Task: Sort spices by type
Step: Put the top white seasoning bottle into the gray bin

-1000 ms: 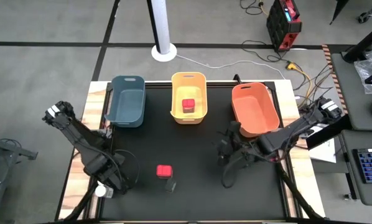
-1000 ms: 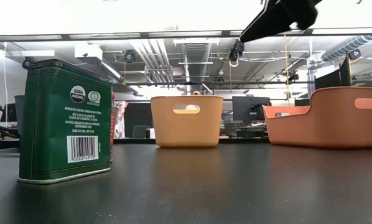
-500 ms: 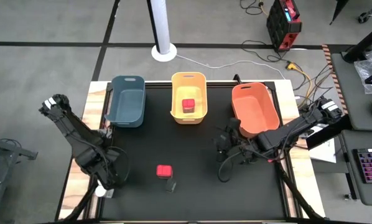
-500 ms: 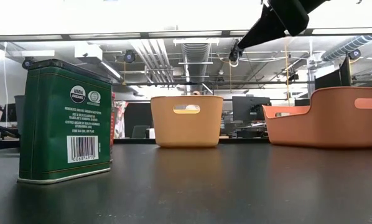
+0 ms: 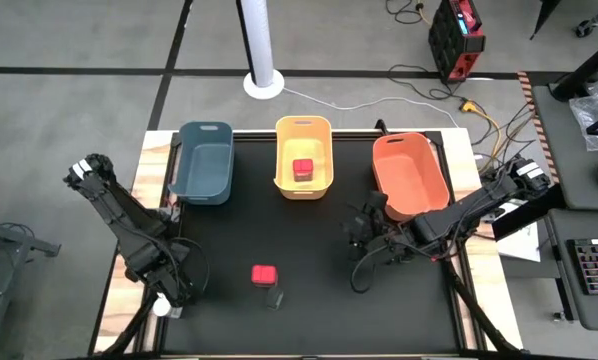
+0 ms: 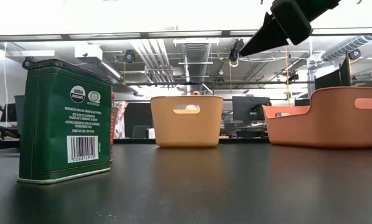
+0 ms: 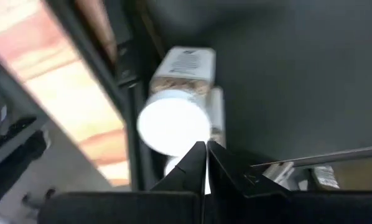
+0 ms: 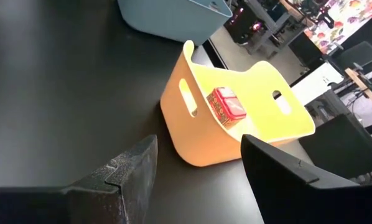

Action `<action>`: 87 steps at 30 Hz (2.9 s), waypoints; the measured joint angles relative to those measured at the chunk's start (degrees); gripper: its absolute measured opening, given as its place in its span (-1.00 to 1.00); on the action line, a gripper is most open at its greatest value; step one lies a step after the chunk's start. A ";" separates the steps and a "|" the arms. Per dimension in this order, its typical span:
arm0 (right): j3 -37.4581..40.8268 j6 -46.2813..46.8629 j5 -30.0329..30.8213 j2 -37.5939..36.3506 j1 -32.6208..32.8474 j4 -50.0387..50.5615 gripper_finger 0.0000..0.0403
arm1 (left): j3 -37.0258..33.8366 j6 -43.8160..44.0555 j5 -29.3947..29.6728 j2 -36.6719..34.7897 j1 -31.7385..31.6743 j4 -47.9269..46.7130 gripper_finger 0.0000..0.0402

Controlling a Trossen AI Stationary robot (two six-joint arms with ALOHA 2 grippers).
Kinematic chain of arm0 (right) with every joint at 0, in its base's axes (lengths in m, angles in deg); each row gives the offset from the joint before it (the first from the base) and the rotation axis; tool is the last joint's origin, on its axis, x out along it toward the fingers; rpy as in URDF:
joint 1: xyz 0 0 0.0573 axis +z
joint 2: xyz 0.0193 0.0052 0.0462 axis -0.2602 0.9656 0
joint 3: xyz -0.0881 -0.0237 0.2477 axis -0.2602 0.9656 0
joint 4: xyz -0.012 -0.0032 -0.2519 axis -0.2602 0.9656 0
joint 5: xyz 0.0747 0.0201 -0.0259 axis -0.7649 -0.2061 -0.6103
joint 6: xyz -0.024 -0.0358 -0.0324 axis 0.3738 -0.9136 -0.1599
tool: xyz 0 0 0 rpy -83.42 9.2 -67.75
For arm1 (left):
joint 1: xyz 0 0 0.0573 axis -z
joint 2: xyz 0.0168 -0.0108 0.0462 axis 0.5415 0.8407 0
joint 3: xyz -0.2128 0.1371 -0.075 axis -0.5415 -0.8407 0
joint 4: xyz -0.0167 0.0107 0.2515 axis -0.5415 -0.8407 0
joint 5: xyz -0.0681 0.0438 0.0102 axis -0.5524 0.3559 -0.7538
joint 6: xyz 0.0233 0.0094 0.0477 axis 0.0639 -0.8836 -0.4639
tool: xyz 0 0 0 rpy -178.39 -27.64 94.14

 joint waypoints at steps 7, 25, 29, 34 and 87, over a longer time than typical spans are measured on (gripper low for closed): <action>0.24 -0.27 0.06 0.00 0.00 -0.88 0.11 | 0.00 5.51 -2.73 1.42 0.02 -1.05 -1.00; 0.35 -2.17 0.07 0.00 -0.02 -2.41 0.11 | 0.00 -2.04 -4.28 6.08 0.02 -1.30 -0.91; 0.44 -1.83 0.06 0.00 -0.02 -2.46 0.11 | 0.00 -1.91 -3.99 5.83 0.02 -1.37 -0.77; 0.52 -1.81 0.07 0.00 -0.02 -2.62 0.11 | 0.54 -1.91 -2.97 5.77 0.02 -2.05 -0.54; 2.05 -0.50 0.06 0.00 -0.02 -2.63 0.11 | 1.65 9.06 5.12 7.87 5.44 -2.63 0.17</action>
